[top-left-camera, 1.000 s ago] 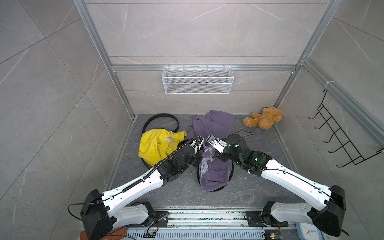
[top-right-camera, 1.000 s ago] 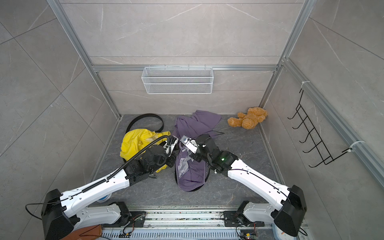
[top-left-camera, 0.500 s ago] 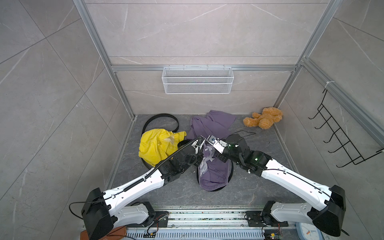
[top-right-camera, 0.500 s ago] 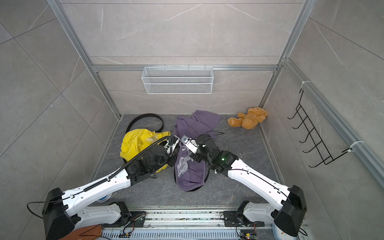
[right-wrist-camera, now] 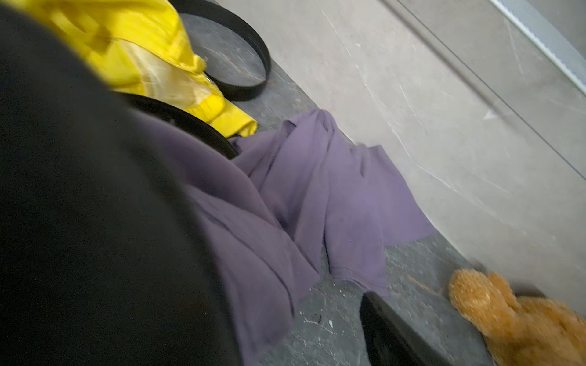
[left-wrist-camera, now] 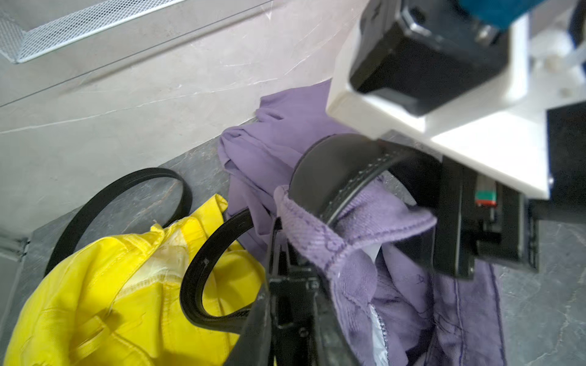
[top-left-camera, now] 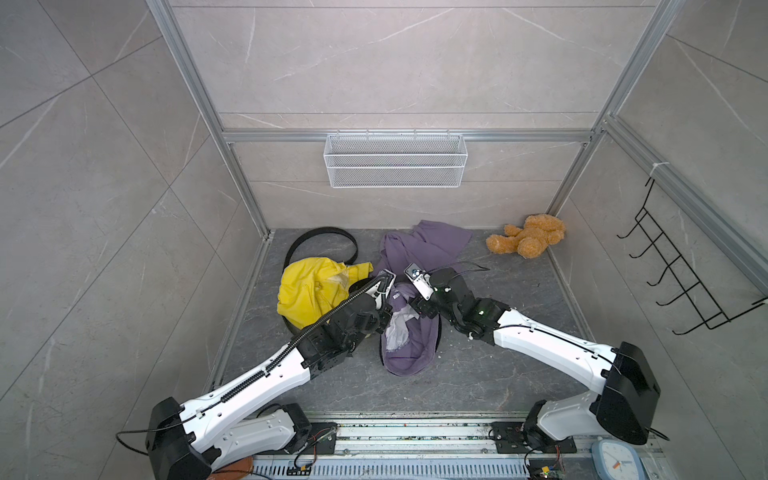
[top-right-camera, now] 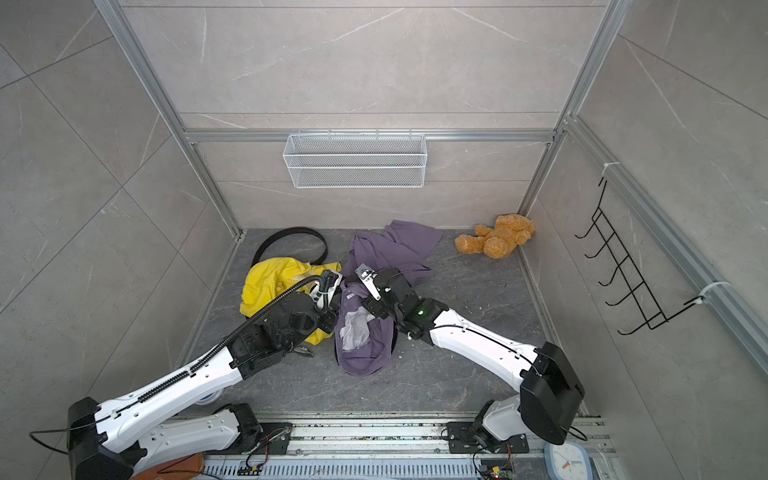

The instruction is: Remove the belt from the trousers

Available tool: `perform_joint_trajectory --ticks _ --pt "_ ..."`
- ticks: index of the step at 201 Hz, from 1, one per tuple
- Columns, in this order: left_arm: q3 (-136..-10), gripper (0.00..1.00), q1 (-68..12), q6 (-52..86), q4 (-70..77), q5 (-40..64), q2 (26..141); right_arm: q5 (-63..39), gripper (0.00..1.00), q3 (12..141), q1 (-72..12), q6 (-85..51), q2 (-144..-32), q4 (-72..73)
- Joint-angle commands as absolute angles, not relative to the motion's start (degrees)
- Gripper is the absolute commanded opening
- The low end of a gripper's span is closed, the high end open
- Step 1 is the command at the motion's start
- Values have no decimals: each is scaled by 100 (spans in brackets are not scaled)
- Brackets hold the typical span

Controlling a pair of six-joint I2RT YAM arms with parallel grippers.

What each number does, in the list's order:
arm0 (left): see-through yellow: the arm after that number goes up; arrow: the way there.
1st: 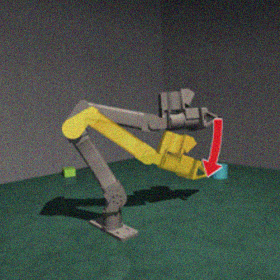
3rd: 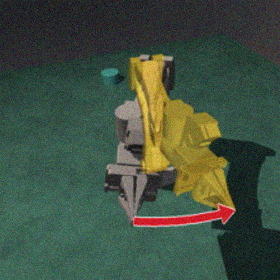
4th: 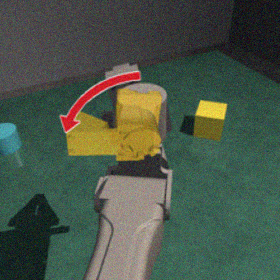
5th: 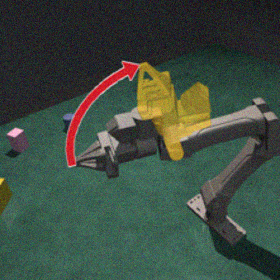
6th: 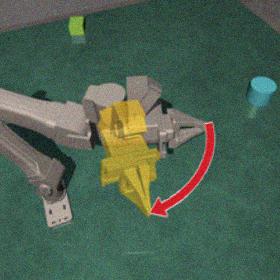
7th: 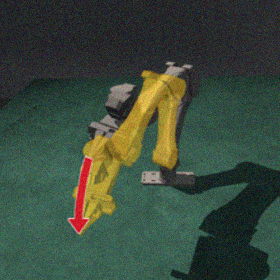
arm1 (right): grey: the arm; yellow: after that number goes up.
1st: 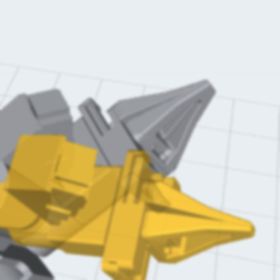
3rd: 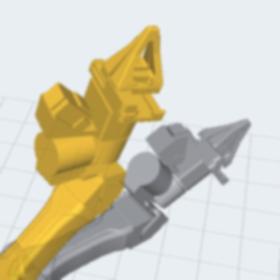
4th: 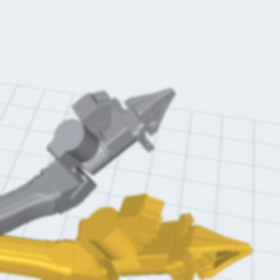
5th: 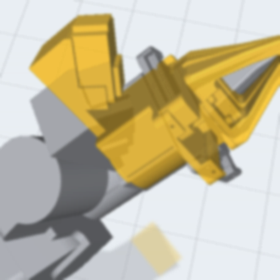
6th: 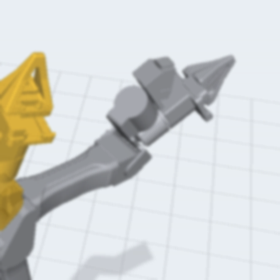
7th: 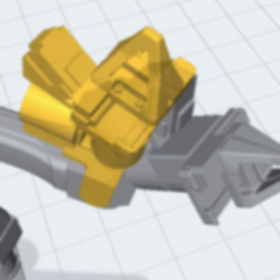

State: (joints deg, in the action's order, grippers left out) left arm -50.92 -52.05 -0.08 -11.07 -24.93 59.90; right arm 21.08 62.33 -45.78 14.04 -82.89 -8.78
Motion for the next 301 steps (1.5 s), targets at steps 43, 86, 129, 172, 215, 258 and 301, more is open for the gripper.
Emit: perform_joint_trajectory --ticks 43,86,129,172,215,258,301 --pt "-5399 0 -4202 287 -1311 -3486 5423 2763 81 6160 -3597 904 -7822 -1670" --pt "-5527 0 -3575 305 -1558 -3646 5278 2638 74 6263 -3012 789 -7760 -2050" --pt "-5600 0 -2989 232 -1713 -3902 5106 2331 57 6467 -2627 674 -7918 -2338" --pt "-5592 0 -2586 206 -1784 -4095 4869 2225 55 6598 -2122 494 -8129 -2508" --pt "-5594 0 -2205 214 -1937 -4210 4782 2212 55 6653 -1615 322 -8197 -2531" --pt "-5534 0 -1999 292 -2111 -4518 4609 1964 54 6580 -1023 -37 -8218 -2566" --pt "-5519 0 -1855 235 -2284 -4871 4457 1838 53 6431 -406 -361 -8280 -2568"
